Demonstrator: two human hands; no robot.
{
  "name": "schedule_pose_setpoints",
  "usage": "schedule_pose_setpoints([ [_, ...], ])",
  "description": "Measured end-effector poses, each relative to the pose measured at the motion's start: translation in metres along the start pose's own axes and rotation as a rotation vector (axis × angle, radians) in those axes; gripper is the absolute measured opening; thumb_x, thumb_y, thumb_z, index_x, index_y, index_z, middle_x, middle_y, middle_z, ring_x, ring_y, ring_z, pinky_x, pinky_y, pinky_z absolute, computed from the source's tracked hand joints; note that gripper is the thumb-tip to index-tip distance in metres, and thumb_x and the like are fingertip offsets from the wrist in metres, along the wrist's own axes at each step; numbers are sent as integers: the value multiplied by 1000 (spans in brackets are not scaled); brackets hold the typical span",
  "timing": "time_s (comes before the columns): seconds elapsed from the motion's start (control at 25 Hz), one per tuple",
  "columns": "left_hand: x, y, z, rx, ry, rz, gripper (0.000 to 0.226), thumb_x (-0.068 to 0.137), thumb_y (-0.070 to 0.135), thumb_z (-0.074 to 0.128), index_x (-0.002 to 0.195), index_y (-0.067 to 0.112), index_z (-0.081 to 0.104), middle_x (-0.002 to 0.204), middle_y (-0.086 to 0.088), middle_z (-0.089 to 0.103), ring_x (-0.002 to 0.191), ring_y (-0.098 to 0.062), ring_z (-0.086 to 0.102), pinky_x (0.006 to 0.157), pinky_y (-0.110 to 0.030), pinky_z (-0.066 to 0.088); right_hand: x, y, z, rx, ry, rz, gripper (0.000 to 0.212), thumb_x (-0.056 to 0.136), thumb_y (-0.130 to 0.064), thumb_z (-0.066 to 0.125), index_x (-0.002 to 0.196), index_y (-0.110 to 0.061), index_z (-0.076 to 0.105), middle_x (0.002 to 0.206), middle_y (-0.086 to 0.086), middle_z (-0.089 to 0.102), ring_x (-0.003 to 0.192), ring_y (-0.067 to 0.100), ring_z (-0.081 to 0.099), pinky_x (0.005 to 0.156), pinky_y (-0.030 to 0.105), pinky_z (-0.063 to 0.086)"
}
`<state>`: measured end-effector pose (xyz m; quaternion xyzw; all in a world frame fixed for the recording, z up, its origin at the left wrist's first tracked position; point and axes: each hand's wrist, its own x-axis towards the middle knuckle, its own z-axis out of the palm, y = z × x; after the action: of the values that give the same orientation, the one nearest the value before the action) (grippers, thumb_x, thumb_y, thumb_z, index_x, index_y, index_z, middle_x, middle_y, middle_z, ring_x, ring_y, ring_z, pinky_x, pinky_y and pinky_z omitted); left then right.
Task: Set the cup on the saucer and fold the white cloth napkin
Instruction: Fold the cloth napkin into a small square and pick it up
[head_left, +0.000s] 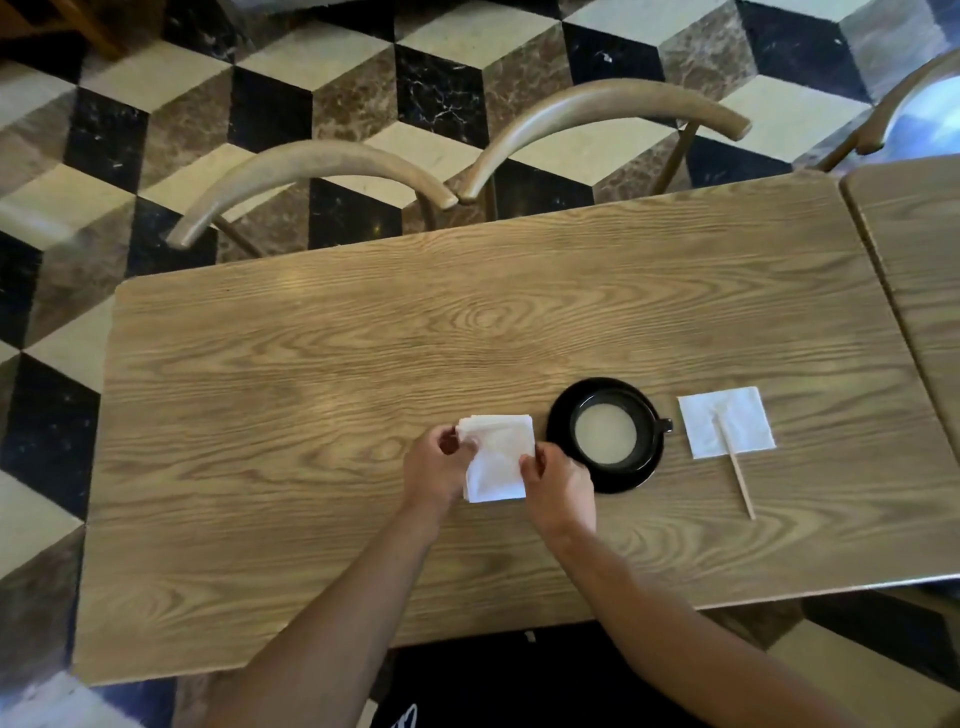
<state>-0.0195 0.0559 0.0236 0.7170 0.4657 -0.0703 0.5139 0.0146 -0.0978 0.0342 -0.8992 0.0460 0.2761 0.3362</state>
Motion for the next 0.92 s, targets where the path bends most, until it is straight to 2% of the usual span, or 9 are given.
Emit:
schedule_pose_setpoints([
  [0.16, 1, -7, 5, 325, 82, 214, 50, 86, 32, 71, 131, 12, 58, 127, -7, 63, 121, -28, 58, 107, -43, 44, -5, -7, -1, -252, 42, -89, 36, 98, -29, 50, 130, -13, 56, 110, 10, 70, 98, 33, 67, 76, 39, 51],
  [0.28, -6, -27, 4, 606, 175, 683, 62, 94, 39, 53, 144, 3, 45, 144, -16, 52, 135, -36, 47, 114, -43, 30, -17, -1, -4, -257, 136, -253, 38, 95, -16, 57, 132, -9, 59, 117, 8, 68, 102, 31, 66, 74, 39, 52],
  [0.32, -5, -35, 2, 675, 126, 842, 65, 96, 42, 50, 147, 2, 43, 150, -17, 48, 141, -36, 42, 116, -44, 30, -19, 2, -2, -260, 127, -320, 41, 92, -13, 60, 133, -9, 59, 124, 7, 65, 106, 29, 66, 74, 40, 55],
  [0.4, -1, -46, -3, 829, -12, 1017, 71, 99, 46, 48, 153, 1, 37, 162, -15, 36, 153, -32, 29, 122, -49, 28, -10, 15, 7, -386, 39, -403, 56, 91, -14, 64, 145, -11, 47, 146, 2, 49, 115, 22, 62, 76, 38, 60],
  [0.52, 5, -53, -10, 1046, -149, 980, 73, 102, 46, 43, 157, 0, 28, 169, -15, 22, 157, -31, 18, 122, -55, 29, 13, 30, 21, -641, -124, -449, 79, 95, -19, 61, 158, -7, 15, 169, 4, 10, 132, 19, 52, 88, 34, 59],
  [0.6, 11, -50, -12, 1135, -216, 890, 78, 102, 50, 41, 159, 0, 22, 170, -14, 14, 158, -29, 12, 124, -55, 26, 20, 30, 23, -644, -175, -414, 84, 96, -17, 60, 159, -7, 6, 169, 4, 3, 131, 24, 55, 90, 38, 59],
  [0.72, 20, -49, -10, 1197, -287, 826, 87, 101, 58, 39, 161, 5, 6, 172, -10, 0, 159, -27, 2, 127, -56, 14, 25, 25, 23, -603, -164, -334, 94, 93, -13, 66, 159, -13, -1, 165, -2, 3, 103, 24, 68, 77, 40, 62],
  [0.84, 17, -48, -8, 1198, -302, 780, 88, 102, 59, 35, 158, 10, -12, 170, -5, -17, 158, -26, -12, 126, -55, -7, 26, 18, 26, -646, -200, -321, 95, 88, 1, 61, 159, -7, -1, 168, -2, -5, 122, 25, 59, 86, 41, 60],
  [0.92, 14, -44, -9, 1179, -332, 748, 87, 103, 59, 33, 159, 12, -15, 168, -1, -23, 156, -27, -19, 125, -54, -12, 22, 7, 22, -689, -227, -296, 94, 86, 7, 58, 159, -2, -2, 168, 1, -14, 117, 26, 61, 88, 40, 59],
])
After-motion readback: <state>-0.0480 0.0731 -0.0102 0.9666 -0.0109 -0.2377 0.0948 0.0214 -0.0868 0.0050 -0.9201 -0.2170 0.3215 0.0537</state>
